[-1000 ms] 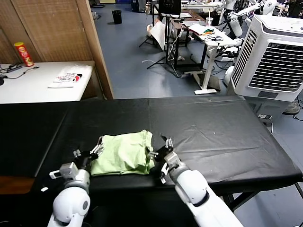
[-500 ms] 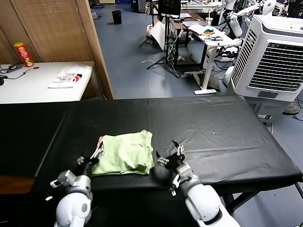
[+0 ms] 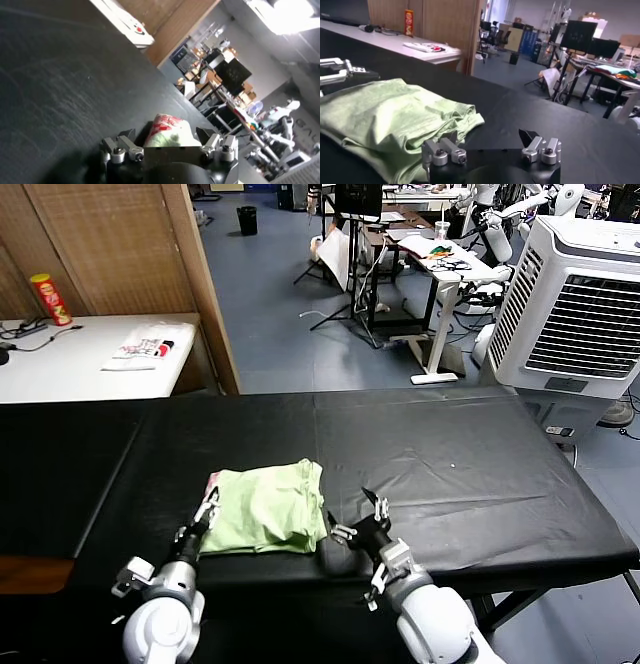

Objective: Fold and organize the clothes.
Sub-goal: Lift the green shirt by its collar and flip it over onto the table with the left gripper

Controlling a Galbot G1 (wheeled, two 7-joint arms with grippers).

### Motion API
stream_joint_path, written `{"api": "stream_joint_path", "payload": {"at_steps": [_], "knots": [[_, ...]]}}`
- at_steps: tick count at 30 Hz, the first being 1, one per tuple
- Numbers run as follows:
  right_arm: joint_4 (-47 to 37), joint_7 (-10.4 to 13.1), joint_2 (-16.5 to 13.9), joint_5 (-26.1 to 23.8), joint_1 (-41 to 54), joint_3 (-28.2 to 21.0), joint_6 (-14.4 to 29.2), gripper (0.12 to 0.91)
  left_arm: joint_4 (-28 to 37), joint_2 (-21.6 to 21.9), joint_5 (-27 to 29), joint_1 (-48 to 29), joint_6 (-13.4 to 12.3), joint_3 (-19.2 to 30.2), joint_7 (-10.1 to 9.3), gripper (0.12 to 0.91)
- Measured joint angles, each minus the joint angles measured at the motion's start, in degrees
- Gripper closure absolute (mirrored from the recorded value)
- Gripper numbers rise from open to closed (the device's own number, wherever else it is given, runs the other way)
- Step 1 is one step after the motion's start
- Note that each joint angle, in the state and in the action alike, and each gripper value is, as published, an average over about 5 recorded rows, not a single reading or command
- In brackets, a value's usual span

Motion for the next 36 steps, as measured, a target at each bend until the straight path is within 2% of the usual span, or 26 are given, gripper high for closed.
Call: {"api": "stream_joint_path", "payload": {"at_steps": [2,9,12,18,23,28,36], "knots": [[0.00,-0.02,-0.06,0.03,0.08,0.01,0.00,0.227,0.22,-0.15,0.11,0.01,0.00,-0.01,0.08,0.346],[0.04,-0.03,0.29,-0.10,-0.35,0.15,0.00,0.227,0.67,-0.11,1.60,-0.58,0.35,-0.02,-0.08,0.740],[0.16,0.05,0.60,-0.36,-0.81,0.50,0.00,0.227,0.45,0.35,3.93,-0.81,1.32,0.07,-0.46,0.862],[0.65,0.47,1.23,-1.55,-1.77,1.54,-0.03,0.227,-1.22,2.32,11.44,-1.12,4.16,-0.40,-1.21,0.884],[0.96,0.58,1.53,-1.99,-2.53,2.55,-0.05,0.227,-2.72,6.05,20.09,-0.97,4.46,-1.75,-1.08,0.885],[1.25,0.61,1.56,-1.97,-3.01,3.31,-0.06,0.227,-2.55,12.96,25.88,-0.96,3.68,-4.12,-0.52,0.885],[1.60,0.61,1.46,-1.82,-3.22,3.82,-0.10,0.227,0.18,25.95,28.37,0.24,1.37,-9.86,0.66,0.885]]}}
